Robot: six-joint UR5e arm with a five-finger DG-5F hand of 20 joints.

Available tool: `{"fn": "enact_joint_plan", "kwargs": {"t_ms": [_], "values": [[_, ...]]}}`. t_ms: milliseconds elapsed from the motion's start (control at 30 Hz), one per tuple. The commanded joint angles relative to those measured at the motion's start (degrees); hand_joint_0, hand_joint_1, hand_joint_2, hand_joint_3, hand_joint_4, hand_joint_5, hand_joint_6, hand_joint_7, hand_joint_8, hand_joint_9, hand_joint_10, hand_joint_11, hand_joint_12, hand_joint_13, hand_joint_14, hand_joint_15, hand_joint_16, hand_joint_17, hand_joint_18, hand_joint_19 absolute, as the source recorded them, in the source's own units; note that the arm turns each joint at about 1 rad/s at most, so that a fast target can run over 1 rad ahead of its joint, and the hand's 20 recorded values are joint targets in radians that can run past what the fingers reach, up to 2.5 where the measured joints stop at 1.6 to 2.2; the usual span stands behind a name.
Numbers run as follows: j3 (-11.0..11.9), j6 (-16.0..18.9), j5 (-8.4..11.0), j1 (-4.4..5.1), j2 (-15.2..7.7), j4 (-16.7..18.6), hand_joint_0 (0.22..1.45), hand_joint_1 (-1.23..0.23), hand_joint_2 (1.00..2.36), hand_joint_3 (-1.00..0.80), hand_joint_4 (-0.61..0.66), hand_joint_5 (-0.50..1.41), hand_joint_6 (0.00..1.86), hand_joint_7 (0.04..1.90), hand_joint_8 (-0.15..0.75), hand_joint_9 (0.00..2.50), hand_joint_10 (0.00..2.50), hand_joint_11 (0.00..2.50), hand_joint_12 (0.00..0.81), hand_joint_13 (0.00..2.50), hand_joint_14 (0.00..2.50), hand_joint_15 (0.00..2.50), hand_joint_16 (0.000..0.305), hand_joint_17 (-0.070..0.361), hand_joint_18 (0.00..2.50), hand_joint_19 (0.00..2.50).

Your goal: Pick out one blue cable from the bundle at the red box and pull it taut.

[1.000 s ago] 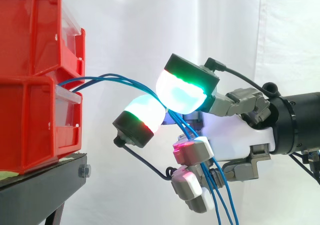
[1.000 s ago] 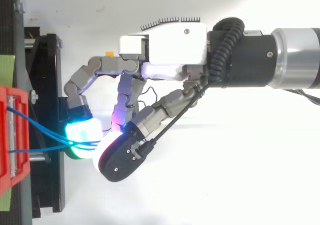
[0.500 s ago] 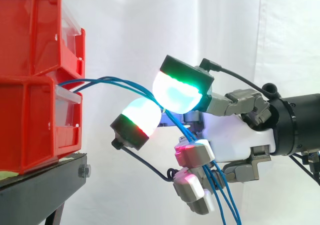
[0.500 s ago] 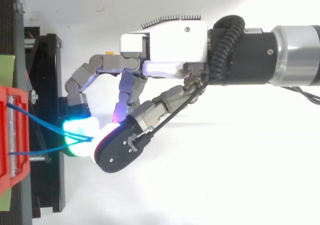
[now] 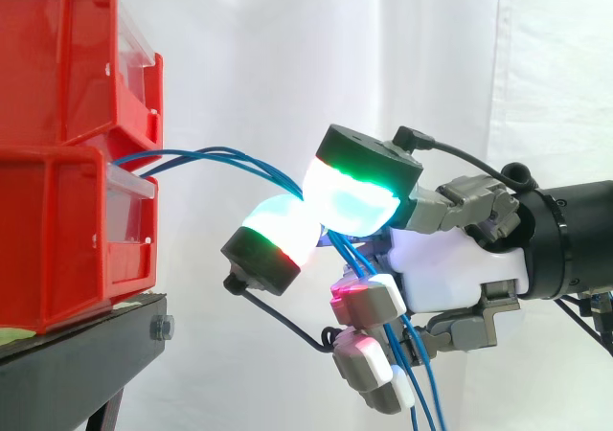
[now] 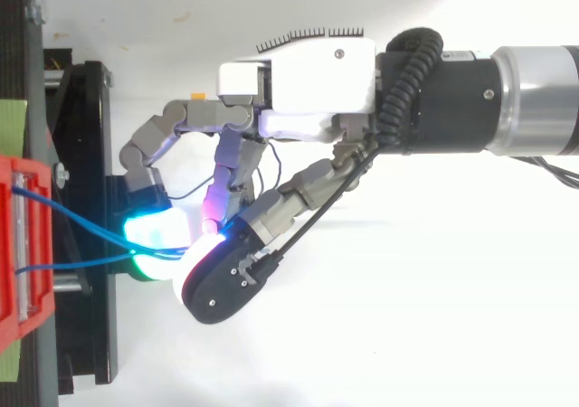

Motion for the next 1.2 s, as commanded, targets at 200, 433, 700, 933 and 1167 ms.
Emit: {"fn": "enact_joint_plan", "kwargs": {"t_ms": [200, 433, 700, 933, 1167], "values": [[0.0, -0.1, -0.1, 0.0, 0.0, 0.0, 0.77, -0.86, 1.0, -0.5, -0.22, -0.12, 0.95, 1.42, 0.326, 1.32, 0.03, 0.85, 0.361, 1.11, 0.02, 0.61, 0.05, 0.113, 0.97, 0.79], [-0.1, -1.0, -0.1, 0.0, 0.0, 0.0, 0.72, -0.88, 1.0, -0.5, -0.19, -0.1, 0.94, 1.33, 0.328, 1.38, 0.04, 0.87, 0.358, 1.14, 0.03, 0.62, 0.049, 0.111, 0.99, 0.81], [-0.5, -1.0, -0.27, 0.0, 0.0, 0.0, 0.73, -0.9, 1.0, -0.5, -0.22, -0.09, 0.94, 1.32, 0.316, 1.42, 0.04, 0.88, 0.352, 1.16, 0.03, 0.63, 0.048, 0.109, 1.0, 0.8], [-0.5, -1.0, -0.27, 0.0, 0.0, 0.0, 0.69, -0.94, 1.0, -0.5, -0.2, -0.08, 0.94, 1.28, 0.306, 1.44, 0.03, 0.88, 0.345, 1.17, 0.03, 0.63, 0.048, 0.107, 1.0, 0.81], [-0.5, -1.0, -0.62, -0.26, 0.0, 0.0, 0.52, -0.91, 1.0, -0.5, -0.05, -0.07, 0.9, 1.0, 0.312, 1.42, 0.03, 0.85, 0.364, 1.17, 0.03, 0.63, 0.052, 0.118, 1.02, 0.81]]}}
